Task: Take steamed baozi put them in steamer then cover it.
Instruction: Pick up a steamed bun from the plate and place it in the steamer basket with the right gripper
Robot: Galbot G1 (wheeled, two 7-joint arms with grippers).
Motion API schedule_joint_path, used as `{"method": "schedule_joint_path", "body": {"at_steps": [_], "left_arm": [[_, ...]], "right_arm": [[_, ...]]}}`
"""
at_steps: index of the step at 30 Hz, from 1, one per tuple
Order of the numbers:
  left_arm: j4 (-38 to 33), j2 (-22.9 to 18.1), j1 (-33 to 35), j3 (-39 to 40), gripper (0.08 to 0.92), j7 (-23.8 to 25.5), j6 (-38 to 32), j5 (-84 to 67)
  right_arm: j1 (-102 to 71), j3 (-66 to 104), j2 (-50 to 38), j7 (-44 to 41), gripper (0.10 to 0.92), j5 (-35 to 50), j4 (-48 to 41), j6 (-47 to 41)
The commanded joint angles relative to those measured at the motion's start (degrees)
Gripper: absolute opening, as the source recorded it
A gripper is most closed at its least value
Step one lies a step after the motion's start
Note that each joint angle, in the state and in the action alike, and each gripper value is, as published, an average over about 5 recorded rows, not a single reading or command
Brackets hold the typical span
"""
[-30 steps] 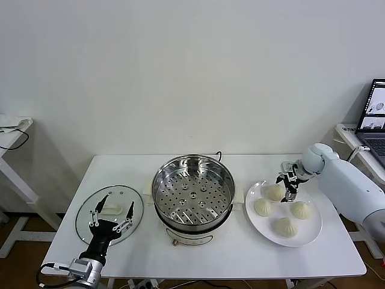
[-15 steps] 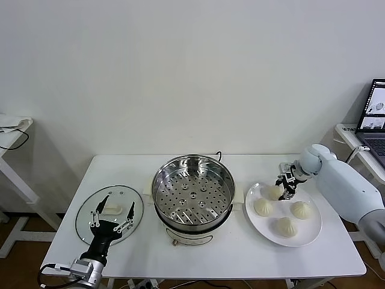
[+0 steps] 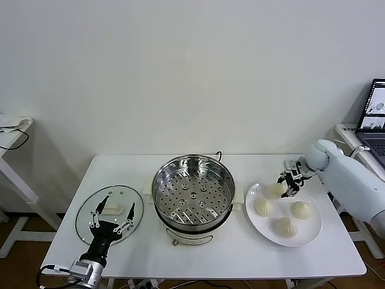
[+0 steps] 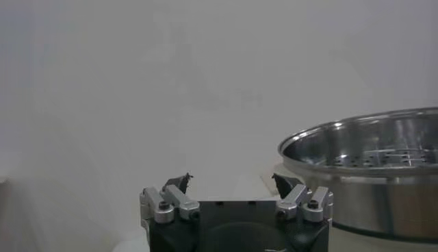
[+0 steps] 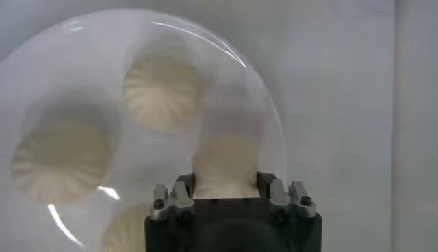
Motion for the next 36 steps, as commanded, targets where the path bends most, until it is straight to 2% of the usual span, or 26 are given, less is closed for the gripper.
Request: {"method": "schedule_joint_path", "body": {"at_steps": [1, 8, 14, 24, 36], "left_arm": [[-0.4, 0.1, 0.2, 0.2, 0.823, 0.0, 0.2, 0.0], [-1.7, 0.4, 0.6, 0.3, 0.823, -0.1, 0.8, 0.0], [-2.0, 0.3, 1.1, 0.2, 0.823, -0.1, 0.9, 0.1], [-1.7, 0.7, 1.4, -1.4, 0.823, 0.3, 0.5, -0.1], [-1.1, 1.6, 1.0, -2.5, 0.823, 0.8, 0.5, -0.9]], "right_arm": [[19.0, -15.2, -8.4, -5.0, 0.611, 9.0, 17.3, 9.4], [37.2, -28.0, -4.7, -9.3, 0.612, 10.6, 25.0, 19.5], [44.7, -34.2, 5.3, -8.5, 0.616, 11.0, 26.9, 25.0], [44.8, -37.4, 22.2, -4.4, 0.614, 9.8, 20.4, 31.4], [34.7, -34.7, 30.6, -3.3, 0.613, 6.6, 8.9, 33.2]]}}
